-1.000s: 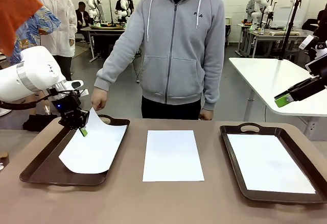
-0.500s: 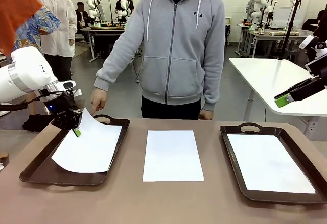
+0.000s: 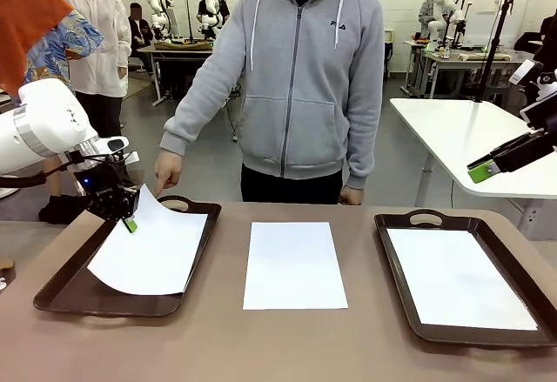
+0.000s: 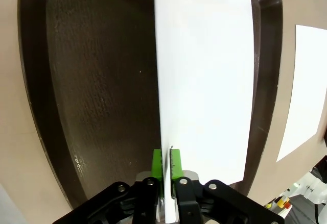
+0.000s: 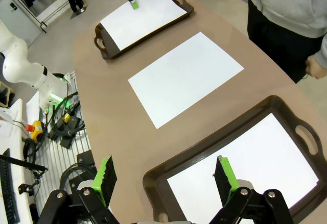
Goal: Sort the A4 documents.
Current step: Place the A4 Paper in the designated Handle tray.
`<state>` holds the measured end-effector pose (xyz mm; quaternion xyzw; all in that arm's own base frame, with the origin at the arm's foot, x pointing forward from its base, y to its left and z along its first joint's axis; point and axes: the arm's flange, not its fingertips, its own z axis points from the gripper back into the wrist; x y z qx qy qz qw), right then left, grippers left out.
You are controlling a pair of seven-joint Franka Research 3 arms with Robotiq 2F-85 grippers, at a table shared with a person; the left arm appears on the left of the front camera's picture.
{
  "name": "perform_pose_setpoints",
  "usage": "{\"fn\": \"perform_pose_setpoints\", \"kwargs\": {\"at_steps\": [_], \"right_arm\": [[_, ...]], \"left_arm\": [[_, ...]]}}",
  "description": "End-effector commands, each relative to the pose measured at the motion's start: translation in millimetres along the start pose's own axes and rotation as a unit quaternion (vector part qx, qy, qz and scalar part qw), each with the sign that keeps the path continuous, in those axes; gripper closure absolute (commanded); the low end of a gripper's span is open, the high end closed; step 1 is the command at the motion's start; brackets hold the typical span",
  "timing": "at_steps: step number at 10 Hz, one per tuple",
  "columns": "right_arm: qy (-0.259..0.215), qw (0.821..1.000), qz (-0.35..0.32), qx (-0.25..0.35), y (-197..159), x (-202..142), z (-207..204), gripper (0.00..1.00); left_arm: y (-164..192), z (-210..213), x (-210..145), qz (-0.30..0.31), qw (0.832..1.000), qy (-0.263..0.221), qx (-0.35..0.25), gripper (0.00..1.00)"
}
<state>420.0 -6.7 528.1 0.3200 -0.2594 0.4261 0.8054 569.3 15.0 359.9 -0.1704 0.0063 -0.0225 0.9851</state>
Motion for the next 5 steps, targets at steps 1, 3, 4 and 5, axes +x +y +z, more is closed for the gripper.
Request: {"fn": "perform_pose_setpoints", "kwargs": {"at_steps": [1,3,4,5], "right_arm": [[-0.001,1.0,0.001,0.002,0.8,0.5,-0.5,0.0],[-0.001,1.0,0.001,0.002,0.8,0.5,-0.5,0.0],[-0.001,1.0,0.001,0.002,0.8,0.5,-0.5,0.0],[-0.001,1.0,0.001,0.002,0.8,0.5,-0.5,0.0]], "left_arm": [[1.4,6.4,3.0,0.0,1.0,0.011,0.012,0.62],[1.0,7.5,4.2,0.003,1.0,0.013,0.014,0.44],[1.6,8.4,4.2,0.004,1.0,0.014,0.019,0.39],[1.7,9.8,4.1,0.004,1.0,0.013,0.022,0.25]]}}
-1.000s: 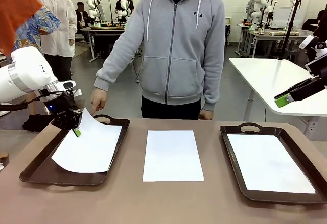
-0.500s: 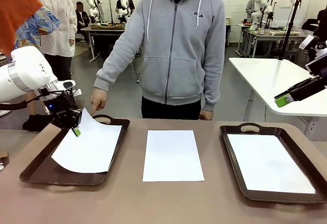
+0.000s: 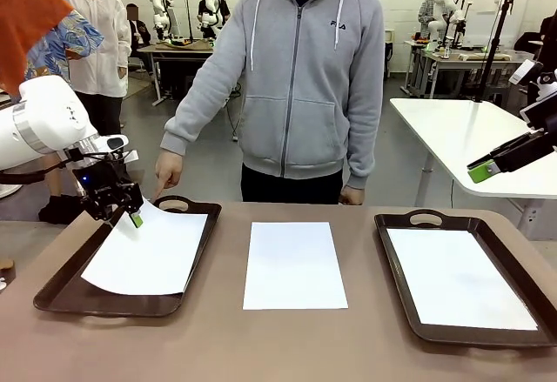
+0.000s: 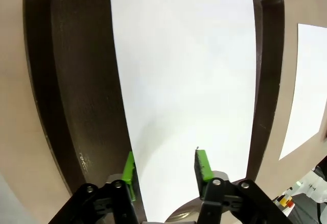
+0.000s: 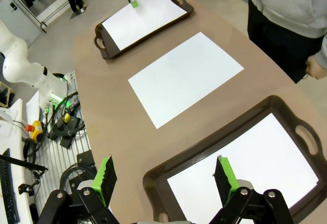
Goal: Sort the A4 documents.
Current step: Place the A4 Paper in the designated Handle tray.
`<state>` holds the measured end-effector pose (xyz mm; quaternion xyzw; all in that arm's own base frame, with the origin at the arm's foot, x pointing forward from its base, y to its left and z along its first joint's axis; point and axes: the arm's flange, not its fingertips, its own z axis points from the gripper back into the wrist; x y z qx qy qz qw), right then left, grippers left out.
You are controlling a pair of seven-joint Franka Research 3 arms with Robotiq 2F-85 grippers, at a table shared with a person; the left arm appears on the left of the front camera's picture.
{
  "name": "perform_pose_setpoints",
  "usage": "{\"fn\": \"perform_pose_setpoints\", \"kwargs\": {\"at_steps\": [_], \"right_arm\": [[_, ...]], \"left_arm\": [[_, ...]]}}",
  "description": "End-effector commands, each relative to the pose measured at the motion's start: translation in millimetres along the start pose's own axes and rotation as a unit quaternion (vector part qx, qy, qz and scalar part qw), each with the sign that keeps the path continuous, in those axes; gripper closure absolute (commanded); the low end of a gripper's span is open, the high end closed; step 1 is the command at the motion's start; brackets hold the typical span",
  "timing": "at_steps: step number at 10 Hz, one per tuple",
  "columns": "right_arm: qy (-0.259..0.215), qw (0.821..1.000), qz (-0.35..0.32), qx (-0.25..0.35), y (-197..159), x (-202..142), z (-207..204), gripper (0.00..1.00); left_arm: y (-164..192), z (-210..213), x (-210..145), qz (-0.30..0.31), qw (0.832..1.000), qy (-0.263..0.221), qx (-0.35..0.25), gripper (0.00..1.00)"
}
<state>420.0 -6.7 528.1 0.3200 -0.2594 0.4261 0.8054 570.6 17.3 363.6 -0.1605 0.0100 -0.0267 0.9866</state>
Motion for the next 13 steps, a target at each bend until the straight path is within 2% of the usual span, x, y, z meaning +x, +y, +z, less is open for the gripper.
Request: {"fn": "perform_pose_setpoints", "kwargs": {"at_steps": [1,2,4,8,11,12,13], "right_arm": [[-0.001,1.0,0.001,0.002,0.8,0.5,-0.5,0.0],[-0.001,1.0,0.001,0.002,0.8,0.5,-0.5,0.0],[-0.001,1.0,0.001,0.002,0.8,0.5,-0.5,0.0],[-0.001,1.0,0.001,0.002,0.8,0.5,-0.5,0.0],[-0.001,1.0,0.001,0.002,0.8,0.5,-0.5,0.0],[-0.001,1.0,0.001,0.002,0.8,0.5,-0.5,0.0],[-0.001,1.0,0.001,0.002,0.8,0.5,-0.5,0.0]], "left_arm": [[1.2,6.3,2.5,0.008,1.0,0.01,0.014,0.21],[1.5,6.8,1.7,0.008,1.0,0.011,0.018,0.07],[2.3,8.7,-0.9,0.01,1.0,0.008,0.025,0.0],[-1.3,12.1,-10.7,0.007,1.0,-0.001,0.031,0.0],[-11.4,10.6,-20.9,0.005,1.0,-0.023,0.004,0.0],[-2.0,12.5,-6.5,0.0,1.0,-0.004,0.022,0.0],[-2.0,12.5,-6.5,0.0,1.0,-0.004,0.022,0.0]]}}
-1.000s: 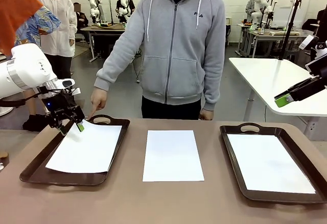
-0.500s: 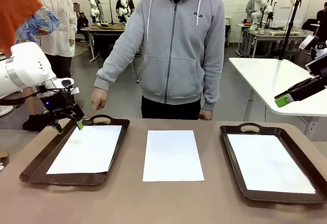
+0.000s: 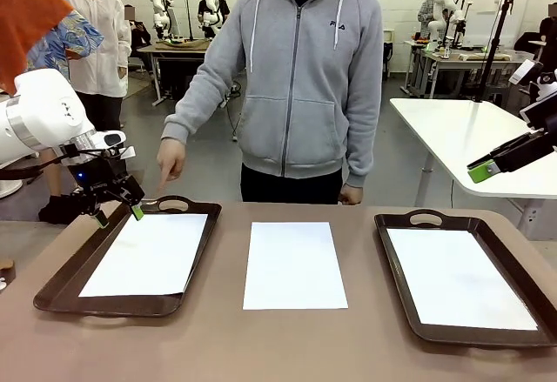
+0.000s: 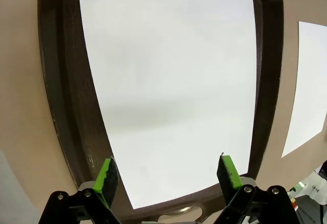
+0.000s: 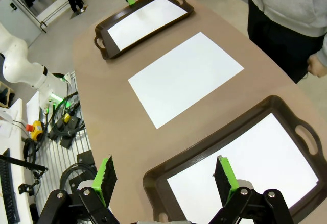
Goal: Sort the A4 documents.
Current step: Place the A4 Paper in the designated Handle tray, then receive the A4 Paper.
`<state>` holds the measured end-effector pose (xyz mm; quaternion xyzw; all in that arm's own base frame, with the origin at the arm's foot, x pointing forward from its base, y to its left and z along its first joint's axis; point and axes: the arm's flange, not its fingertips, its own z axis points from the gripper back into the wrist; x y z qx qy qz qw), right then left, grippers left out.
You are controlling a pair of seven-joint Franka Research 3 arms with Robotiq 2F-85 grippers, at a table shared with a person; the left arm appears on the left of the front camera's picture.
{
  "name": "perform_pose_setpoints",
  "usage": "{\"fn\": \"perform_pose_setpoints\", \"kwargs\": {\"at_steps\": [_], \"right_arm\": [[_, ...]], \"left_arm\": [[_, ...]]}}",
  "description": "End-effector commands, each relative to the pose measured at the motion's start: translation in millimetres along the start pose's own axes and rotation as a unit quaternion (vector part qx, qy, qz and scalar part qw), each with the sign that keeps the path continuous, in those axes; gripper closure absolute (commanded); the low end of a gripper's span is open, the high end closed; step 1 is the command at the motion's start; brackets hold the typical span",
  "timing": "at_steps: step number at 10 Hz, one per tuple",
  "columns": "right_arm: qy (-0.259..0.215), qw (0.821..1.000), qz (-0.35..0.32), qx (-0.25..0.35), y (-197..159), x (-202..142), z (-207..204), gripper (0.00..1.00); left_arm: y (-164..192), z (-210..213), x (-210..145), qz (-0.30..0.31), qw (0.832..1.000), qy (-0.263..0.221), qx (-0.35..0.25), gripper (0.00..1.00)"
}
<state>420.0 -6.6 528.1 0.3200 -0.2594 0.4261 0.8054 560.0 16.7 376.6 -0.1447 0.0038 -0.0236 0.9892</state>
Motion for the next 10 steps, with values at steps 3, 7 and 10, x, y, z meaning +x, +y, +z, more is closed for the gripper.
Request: {"fn": "perform_pose_setpoints", "kwargs": {"at_steps": [3,7,10], "right_arm": [[-0.001,1.0,0.001,0.002,0.8,0.5,-0.4,0.0],[-0.001,1.0,0.001,0.002,0.8,0.5,-0.4,0.0],[-0.001,1.0,0.001,0.002,0.8,0.5,-0.4,0.0]], "left_arm": [[3.1,0.5,4.2,-0.002,1.0,0.002,0.006,0.0],[3.1,0.5,4.2,-0.002,1.0,0.002,0.006,0.0],[3.1,0.5,4.2,-0.002,1.0,0.002,0.006,0.0]]}}
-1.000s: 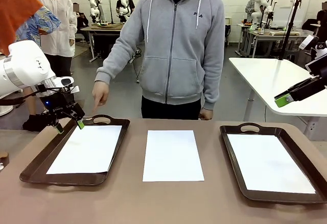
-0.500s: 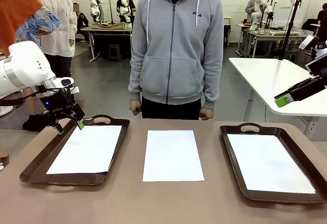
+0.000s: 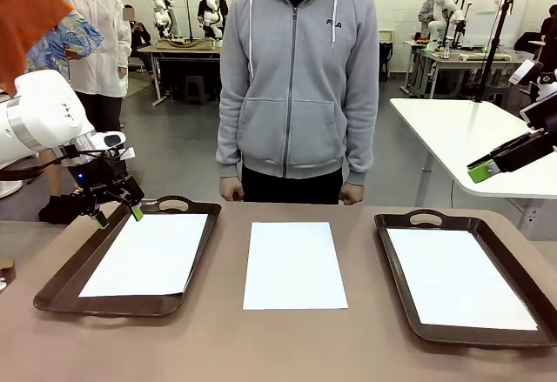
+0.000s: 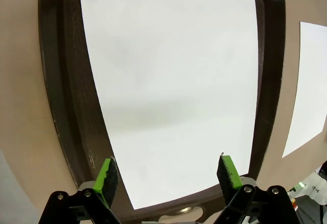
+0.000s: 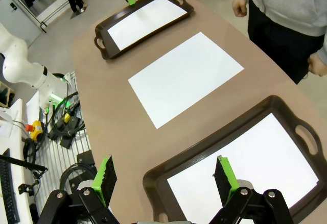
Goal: Sort the A4 documents.
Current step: Receive the A4 Paper.
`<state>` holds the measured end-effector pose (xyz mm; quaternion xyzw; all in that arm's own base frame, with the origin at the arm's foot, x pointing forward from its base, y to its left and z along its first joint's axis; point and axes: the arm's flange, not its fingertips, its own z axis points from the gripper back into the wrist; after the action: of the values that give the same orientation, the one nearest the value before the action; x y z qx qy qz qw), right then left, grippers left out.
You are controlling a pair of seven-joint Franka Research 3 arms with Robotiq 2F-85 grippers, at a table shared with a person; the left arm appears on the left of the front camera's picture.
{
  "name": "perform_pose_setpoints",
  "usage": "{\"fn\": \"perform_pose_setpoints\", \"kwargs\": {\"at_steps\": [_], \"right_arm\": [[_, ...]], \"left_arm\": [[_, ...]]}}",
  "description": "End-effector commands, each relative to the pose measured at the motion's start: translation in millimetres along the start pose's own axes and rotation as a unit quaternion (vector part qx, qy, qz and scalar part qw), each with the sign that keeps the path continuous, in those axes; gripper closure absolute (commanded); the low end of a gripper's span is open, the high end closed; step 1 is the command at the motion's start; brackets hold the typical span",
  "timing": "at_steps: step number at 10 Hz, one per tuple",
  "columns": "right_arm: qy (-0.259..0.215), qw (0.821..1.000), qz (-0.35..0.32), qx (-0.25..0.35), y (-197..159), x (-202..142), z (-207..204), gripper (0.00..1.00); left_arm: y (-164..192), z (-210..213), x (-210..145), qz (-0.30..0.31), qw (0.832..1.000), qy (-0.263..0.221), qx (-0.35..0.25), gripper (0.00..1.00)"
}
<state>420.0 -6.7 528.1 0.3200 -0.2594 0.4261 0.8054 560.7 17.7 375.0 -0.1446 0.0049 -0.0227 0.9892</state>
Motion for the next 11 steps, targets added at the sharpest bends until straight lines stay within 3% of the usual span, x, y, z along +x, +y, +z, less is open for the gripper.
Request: {"fn": "perform_pose_setpoints", "kwargs": {"at_steps": [1,7,10,11], "right_arm": [[-0.001,1.0,0.001,0.002,0.8,0.5,-0.5,0.0],[-0.001,1.0,0.001,0.002,0.8,0.5,-0.5,0.0],[-0.001,1.0,0.001,0.002,0.8,0.5,-0.5,0.0],[-0.001,1.0,0.001,0.002,0.8,0.5,-0.5,0.0]], "left_arm": [[1.7,1.7,3.6,-0.003,1.0,0.001,0.006,0.0],[0.0,0.0,0.0,0.0,1.0,0.0,0.0,0.0],[-13.8,11.7,-4.7,-0.035,0.997,-0.046,0.056,0.0],[-17.8,20.3,-5.9,-0.081,0.992,-0.067,0.074,0.0]]}}
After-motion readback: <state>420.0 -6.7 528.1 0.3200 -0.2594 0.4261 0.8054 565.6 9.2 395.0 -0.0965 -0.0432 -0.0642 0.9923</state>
